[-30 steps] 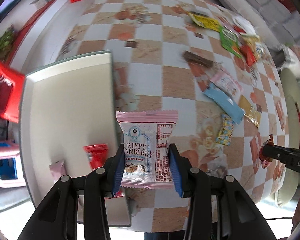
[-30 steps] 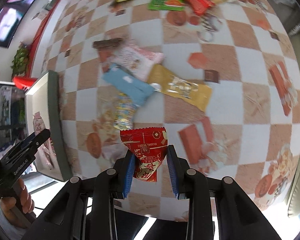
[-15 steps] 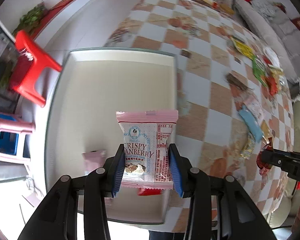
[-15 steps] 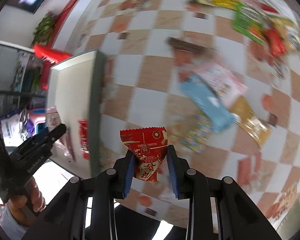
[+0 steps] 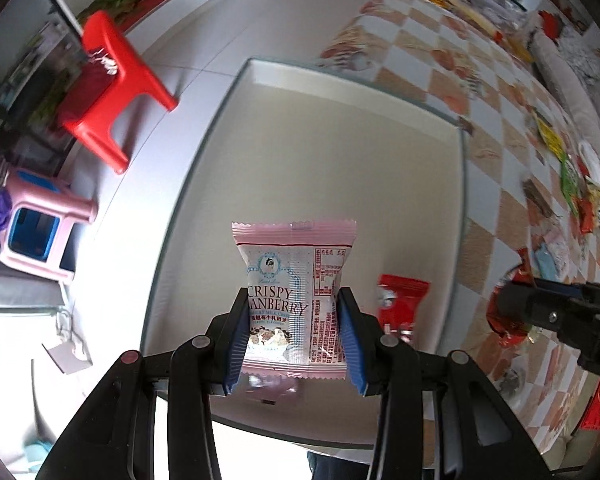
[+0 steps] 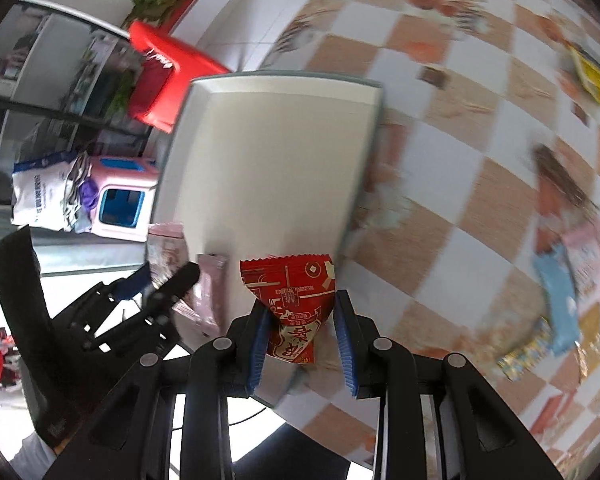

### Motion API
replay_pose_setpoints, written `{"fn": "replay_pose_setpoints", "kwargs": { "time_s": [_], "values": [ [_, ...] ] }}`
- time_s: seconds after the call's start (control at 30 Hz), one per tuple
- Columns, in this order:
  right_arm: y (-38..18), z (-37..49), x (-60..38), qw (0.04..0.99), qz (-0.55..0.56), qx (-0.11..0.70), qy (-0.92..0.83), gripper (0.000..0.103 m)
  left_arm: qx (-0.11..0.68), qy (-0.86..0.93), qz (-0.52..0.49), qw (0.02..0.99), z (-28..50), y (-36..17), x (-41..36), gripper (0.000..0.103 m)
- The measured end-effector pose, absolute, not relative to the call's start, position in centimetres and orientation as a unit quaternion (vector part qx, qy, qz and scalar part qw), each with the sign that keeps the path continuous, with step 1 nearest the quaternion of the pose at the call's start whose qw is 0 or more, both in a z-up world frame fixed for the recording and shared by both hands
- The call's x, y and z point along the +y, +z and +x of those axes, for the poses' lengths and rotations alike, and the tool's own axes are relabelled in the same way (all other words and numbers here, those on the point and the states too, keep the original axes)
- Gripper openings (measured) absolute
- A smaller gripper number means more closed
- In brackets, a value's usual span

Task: Organize snacks
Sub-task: 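Carry both packets over the white tray and open both tools to release, then move both tools back over the remaining snacks on the table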

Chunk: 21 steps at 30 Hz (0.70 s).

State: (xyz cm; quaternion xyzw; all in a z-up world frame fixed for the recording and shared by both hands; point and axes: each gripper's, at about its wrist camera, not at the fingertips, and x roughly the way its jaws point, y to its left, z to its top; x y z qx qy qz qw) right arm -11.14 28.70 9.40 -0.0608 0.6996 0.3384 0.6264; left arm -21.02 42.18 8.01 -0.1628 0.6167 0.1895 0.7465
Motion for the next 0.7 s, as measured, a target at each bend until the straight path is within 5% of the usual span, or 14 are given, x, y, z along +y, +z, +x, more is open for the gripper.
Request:
{"fn": "replay_pose_setpoints", "kwargs": {
  "time_s": [0.3, 0.4, 0.47, 0.7],
  "values": [
    [8.1, -11.0, 31.4, 0.608, -0.047, 0.715, 0.341, 0.035, 0.620, 0.207, -0.172, 0.737, -22.1, 6.9, 43.1, 0.047],
    [7.6, -10.7, 30.4, 0.607, -0.040, 0.724, 0.325, 0.095, 0.624, 0.211, -0.163, 0.734, -22.4, 6.6, 42.8, 0.065],
    [7.6, -10.3, 29.2, 0.614, -0.032, 0.725, 0.311, 0.097, 0.625, 0.213, -0.163, 0.733, -22.5, 6.4, 42.5, 0.079],
    [6.1, -9.2, 21.9, 0.623, -0.001, 0.749, 0.224, 0.103, 0.637, 0.187, -0.145, 0.733, -22.1, 6.3, 40.9, 0.079]
  ]
}}
